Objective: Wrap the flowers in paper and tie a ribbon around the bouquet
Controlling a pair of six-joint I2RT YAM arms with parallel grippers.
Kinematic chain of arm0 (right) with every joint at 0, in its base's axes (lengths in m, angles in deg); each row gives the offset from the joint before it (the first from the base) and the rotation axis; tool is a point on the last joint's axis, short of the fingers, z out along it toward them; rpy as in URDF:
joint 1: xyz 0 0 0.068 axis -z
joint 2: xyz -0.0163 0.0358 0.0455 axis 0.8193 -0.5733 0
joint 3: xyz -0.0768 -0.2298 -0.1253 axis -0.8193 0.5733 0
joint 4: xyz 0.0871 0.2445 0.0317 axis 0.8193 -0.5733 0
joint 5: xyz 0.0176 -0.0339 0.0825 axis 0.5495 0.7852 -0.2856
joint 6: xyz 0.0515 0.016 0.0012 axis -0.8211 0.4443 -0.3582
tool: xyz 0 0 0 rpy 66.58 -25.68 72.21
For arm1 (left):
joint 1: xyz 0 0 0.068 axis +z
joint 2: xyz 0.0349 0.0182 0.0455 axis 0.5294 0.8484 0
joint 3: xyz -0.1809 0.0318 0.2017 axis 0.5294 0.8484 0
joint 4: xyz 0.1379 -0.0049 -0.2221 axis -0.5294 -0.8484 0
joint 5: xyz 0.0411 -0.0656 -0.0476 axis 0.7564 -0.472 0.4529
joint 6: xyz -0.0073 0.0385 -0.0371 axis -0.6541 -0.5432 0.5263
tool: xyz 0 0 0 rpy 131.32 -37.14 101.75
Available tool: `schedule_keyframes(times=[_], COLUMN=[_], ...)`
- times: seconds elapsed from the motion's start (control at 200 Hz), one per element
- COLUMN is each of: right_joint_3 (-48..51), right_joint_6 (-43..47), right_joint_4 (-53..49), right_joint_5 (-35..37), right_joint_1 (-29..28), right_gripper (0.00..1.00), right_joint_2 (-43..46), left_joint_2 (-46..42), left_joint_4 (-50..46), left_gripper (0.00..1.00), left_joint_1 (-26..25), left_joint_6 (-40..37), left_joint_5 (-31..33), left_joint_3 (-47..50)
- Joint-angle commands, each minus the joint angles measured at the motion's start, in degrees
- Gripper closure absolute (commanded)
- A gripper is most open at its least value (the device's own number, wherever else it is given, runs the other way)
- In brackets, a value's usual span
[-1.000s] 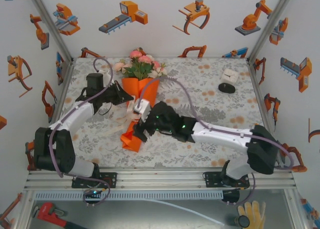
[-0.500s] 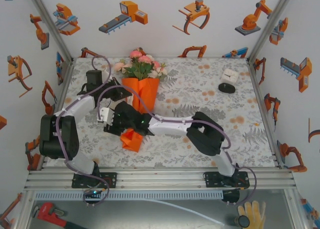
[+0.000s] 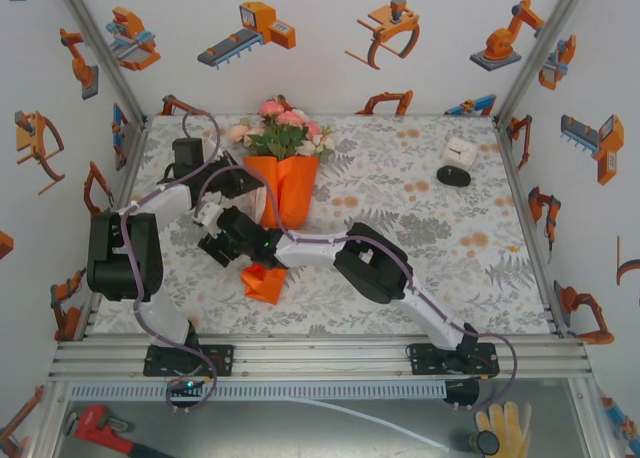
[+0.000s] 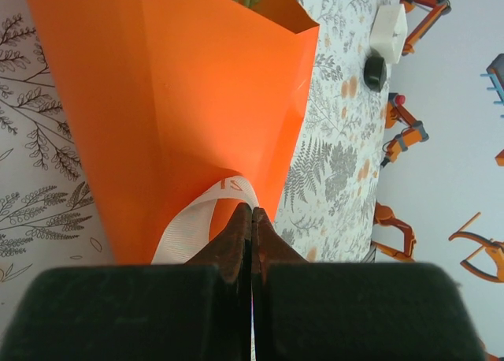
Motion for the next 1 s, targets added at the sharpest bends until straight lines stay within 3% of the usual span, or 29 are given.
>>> schedule_keyframes(times=[0.0, 0.22, 0.33, 0.466, 0.786, 0.911, 0.991], right_joint_3=[-2.13, -1.8, -5.21, -5.59, -8.37, -11.05, -11.12], right_joint_6=[-4.37, -1.72, -0.17, -0.96, -6.48, -7.5, -7.72], right_joint_4=[-1.04, -0.29, -3.82, -1.11, -0.57, -3.84, -2.9], right_joint_5=[1.4, 2.31, 2.38, 8.49, 4.58, 7.53, 7.72], right_joint_1=[0.68, 0.81, 0.76, 1.34, 3.49, 3.57, 3.56], right_gripper=[0.39, 0.4, 0.32, 0.27, 0.41, 0.44, 0.52], right_joint_2=[1.26, 2.58, 1.37, -0.67, -4.12, -6.32, -6.72], left_joint_2=[-2.08, -2.48, -2.38, -2.78, -3.09, -3.58, -4.03], left_joint_4=[0.26, -0.09, 0.49, 0.71, 0.66, 0.66, 0.67], left_gripper=[1.0, 1.0, 1.0, 1.0, 1.0, 1.0, 1.0], left_joint_1=[-0.44, -0.27, -0.27, -0.16, -0.09, -0.09, -0.08], left_joint_6=[-0.93, -1.32, -1.06, -0.97, -1.0, -0.98, -1.12], left_joint_5=[-1.35, -1.19, -1.29, -1.23, -1.24, -1.26, -1.27], left_joint_3=[-1.23, -1.42, -1.33, -1.23, -0.96, -1.1, -0.95])
